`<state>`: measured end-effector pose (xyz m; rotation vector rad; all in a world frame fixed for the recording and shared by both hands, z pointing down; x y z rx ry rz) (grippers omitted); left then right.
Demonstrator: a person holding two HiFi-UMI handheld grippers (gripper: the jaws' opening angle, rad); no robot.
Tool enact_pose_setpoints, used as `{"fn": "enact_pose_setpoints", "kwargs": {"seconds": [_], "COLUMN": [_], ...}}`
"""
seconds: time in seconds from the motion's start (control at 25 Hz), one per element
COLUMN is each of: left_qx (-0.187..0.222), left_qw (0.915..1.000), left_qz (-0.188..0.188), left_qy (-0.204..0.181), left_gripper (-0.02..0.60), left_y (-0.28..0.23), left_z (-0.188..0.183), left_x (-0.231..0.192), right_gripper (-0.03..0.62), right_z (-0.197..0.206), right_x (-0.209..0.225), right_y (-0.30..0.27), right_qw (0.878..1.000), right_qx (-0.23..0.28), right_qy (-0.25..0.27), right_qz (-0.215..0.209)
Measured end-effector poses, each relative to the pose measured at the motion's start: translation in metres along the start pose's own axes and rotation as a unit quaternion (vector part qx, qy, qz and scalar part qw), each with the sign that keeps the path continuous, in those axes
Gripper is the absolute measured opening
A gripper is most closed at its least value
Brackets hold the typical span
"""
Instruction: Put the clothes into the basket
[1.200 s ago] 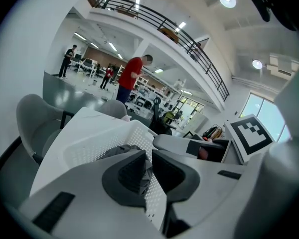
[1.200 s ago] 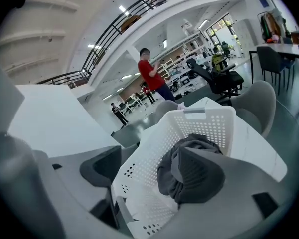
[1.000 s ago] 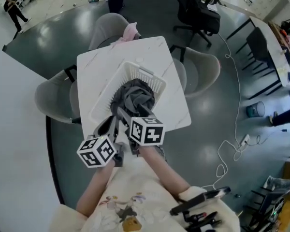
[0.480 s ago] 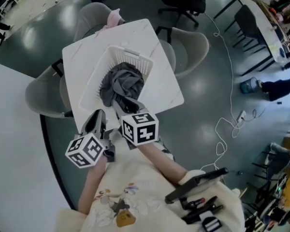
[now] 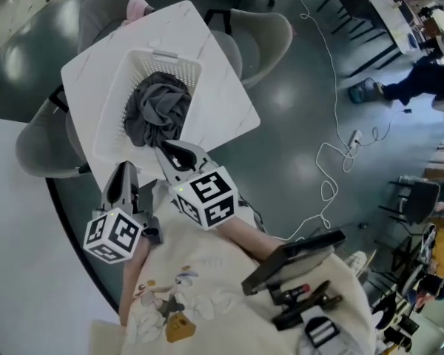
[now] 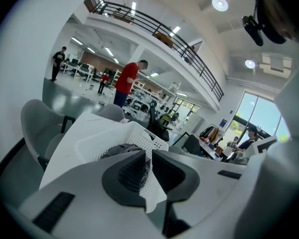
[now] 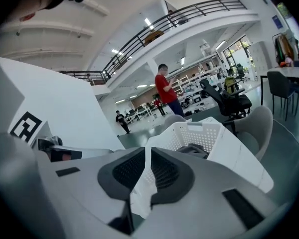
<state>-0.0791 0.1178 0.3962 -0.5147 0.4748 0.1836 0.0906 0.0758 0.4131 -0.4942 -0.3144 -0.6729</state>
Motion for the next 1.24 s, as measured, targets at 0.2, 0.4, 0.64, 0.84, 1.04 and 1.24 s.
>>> {"fn": "enact_pose_setpoints", "kwargs": {"seconds": [0.2,0.4,0.64,0.84,1.04,1.24], "left_qx": [-0.005,-0.009,-0.009,-0.01,-0.012,-0.014], "left_qw": [0.9963,0.9969,0.9972,0.9975,0.9975,0.9976], "left_qz": [0.016,0.024,0.026,0.024,0.025,0.027], "left_qy": [-0.084,-0.074,-0.07,-0.065,-0.065,-0.063], "left_gripper": [0.048,0.048,0.048,0.048,0.048,0.048], "left_y": [0.002,0.003,0.001,0.001,-0.003,-0.006], "left_z": [0.003,0.008,0.008,0.011,0.01,0.014], "left_x": [0.016,0.014,0.016,0.019,0.018,0.022], "right_gripper": [0.009,0.006,0.006,0.006,0.006,0.006], "right_z": [-0.004,-0.004,-0.002,-0.003,-0.003,-0.005], "right_x": [0.008,0.009,0.003,0.006,0.01,0.014], "right_y": [0.009,0.014,0.011,0.017,0.014,0.017], "right_qw": [1.0,1.0,0.999,0.999,0.999,0.999], "right_qx": [0.023,0.017,0.012,0.014,0.014,0.02], "right_qy": [-0.001,0.019,0.02,0.018,0.017,0.016], "right_qz": [-0.01,-0.01,-0.032,-0.035,-0.031,-0.03]}}
Point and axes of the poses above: the fingertips, and each gripper's own axes: y backward along the fingers, x to its right, z out of its underside, the point moved 9 cm from there along y, backward along the fingers, and after that the axes turned 2 degrees about x, right-handed, at the moved point
